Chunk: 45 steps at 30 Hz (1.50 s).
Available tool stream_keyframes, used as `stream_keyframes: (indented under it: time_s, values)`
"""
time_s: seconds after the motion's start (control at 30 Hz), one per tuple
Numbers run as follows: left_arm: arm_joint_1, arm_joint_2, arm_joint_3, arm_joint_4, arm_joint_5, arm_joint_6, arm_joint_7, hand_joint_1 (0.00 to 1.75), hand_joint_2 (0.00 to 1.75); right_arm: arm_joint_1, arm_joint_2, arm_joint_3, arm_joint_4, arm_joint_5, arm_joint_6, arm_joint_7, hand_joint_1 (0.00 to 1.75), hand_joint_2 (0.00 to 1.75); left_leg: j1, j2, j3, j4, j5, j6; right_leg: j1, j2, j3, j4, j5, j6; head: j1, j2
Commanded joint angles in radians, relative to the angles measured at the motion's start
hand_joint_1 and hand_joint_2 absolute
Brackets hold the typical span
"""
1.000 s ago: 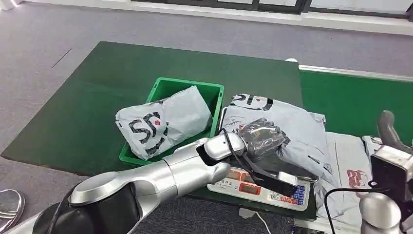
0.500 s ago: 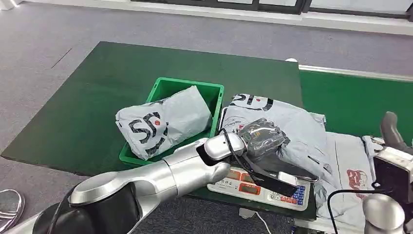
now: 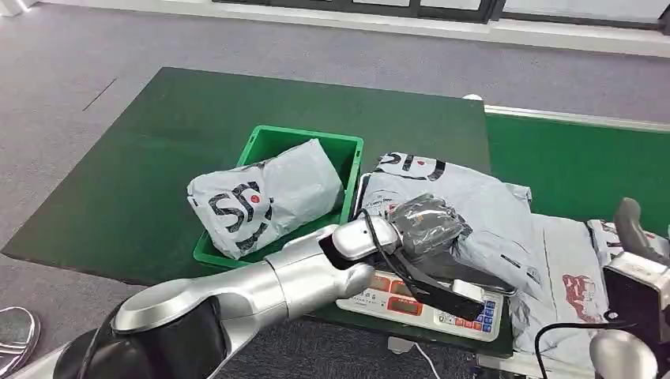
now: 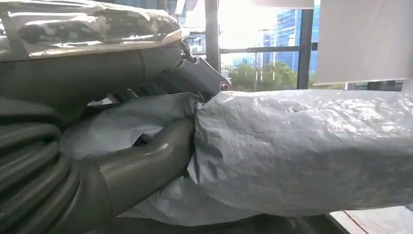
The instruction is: Moved the parcel from conveyor to table for the left to box.
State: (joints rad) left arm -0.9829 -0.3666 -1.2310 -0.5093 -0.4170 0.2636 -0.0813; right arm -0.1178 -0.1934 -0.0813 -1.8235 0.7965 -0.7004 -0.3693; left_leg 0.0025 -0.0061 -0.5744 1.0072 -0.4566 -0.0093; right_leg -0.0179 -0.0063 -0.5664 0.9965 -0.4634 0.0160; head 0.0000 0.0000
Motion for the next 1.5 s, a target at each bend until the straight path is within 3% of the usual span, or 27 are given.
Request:
stream_keyframes:
  time_s: [0.03,0.47,0.67,1.5]
  values:
    - [-0.016,0.018,-0.005,0.019,0.009,0.0,-0.008,1.75,1.75,-0.016,0.017,-0.014,0.036,0.006,0.002,-0.01,0.0,1.75,0.0,0.002,0.0,-0.001,0.001,0.0,0.001,0.002,-0.001,-0.002,0.002,-0.001,0.0,0.0]
    - [-0.016,0.018,-0.001,0.015,0.008,0.005,-0.006,1.75,1.75,-0.083,0.009,0.0,0.048,0.013,0.01,0.01,0.0,1.75,0.0,0.004,-0.001,0.0,0.0,0.0,0.0,0.003,-0.002,0.0,0.001,-0.001,0.0,0.0]
    - [-0.014,0.018,0.003,0.018,-0.003,0.005,-0.011,1.75,1.75,-0.047,0.013,-0.007,0.028,0.02,0.002,0.018,0.0,1.75,0.0,0.002,-0.001,-0.001,0.001,0.0,0.001,0.002,-0.001,-0.001,0.001,-0.001,0.0,0.0]
    - [-0.009,0.018,0.034,0.026,-0.02,0.042,-0.025,1.75,1.75,-0.108,0.016,0.023,0.086,0.021,0.004,0.033,0.0,1.75,0.0,0.003,0.0,-0.001,0.0,0.0,0.0,0.003,-0.001,-0.001,0.001,-0.001,0.0,0.0]
